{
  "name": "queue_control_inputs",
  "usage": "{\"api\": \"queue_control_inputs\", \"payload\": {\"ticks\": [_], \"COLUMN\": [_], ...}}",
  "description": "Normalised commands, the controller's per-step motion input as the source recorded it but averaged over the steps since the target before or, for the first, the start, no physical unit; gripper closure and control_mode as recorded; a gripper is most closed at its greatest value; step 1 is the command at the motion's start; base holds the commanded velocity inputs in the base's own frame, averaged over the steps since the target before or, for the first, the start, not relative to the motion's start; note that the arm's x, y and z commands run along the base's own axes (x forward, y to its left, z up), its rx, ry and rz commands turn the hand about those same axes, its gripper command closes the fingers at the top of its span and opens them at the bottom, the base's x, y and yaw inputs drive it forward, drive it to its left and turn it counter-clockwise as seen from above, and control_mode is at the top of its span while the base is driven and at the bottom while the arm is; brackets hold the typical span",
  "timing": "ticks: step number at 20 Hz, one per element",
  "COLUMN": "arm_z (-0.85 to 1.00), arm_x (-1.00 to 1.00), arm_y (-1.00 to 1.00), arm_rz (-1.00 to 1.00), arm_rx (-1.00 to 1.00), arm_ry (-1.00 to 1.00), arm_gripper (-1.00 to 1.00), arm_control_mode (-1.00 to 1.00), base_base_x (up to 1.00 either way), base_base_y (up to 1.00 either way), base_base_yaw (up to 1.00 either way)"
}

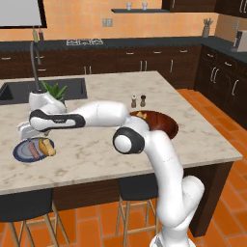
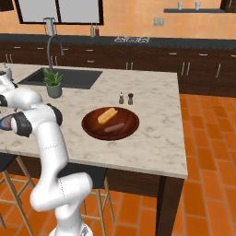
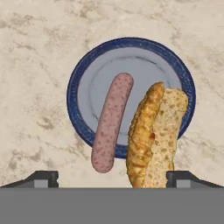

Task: Place one bun and one sausage from the bowl on each plate.

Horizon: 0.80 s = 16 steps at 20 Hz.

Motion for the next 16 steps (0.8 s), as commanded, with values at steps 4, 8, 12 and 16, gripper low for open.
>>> {"api": "queue_control_inputs", "payload": {"ticks": [4, 8, 12, 16], "arm_z": [0.0, 0.0, 0.0, 0.0], "arm_x": [-0.48, -0.35, -0.04, 0.0], "arm_y": [-1.0, -1.0, -1.0, -1.0], "arm_rz": [-0.03, -0.06, -0.14, -0.17], "arm_rx": [0.04, 0.03, 0.02, 0.01], "arm_ry": [-0.03, -0.01, 0.0, -0.01], "arm_gripper": [-1.0, -1.0, -1.0, -1.0], "arm_control_mode": [-1.0, -1.0, -1.0, -1.0], "base_base_x": [0.0, 0.0, 0.0, 0.0], "base_base_y": [0.0, 0.0, 0.0, 0.0], "base_base_yaw": [0.0, 0.0, 0.0, 0.0]}}
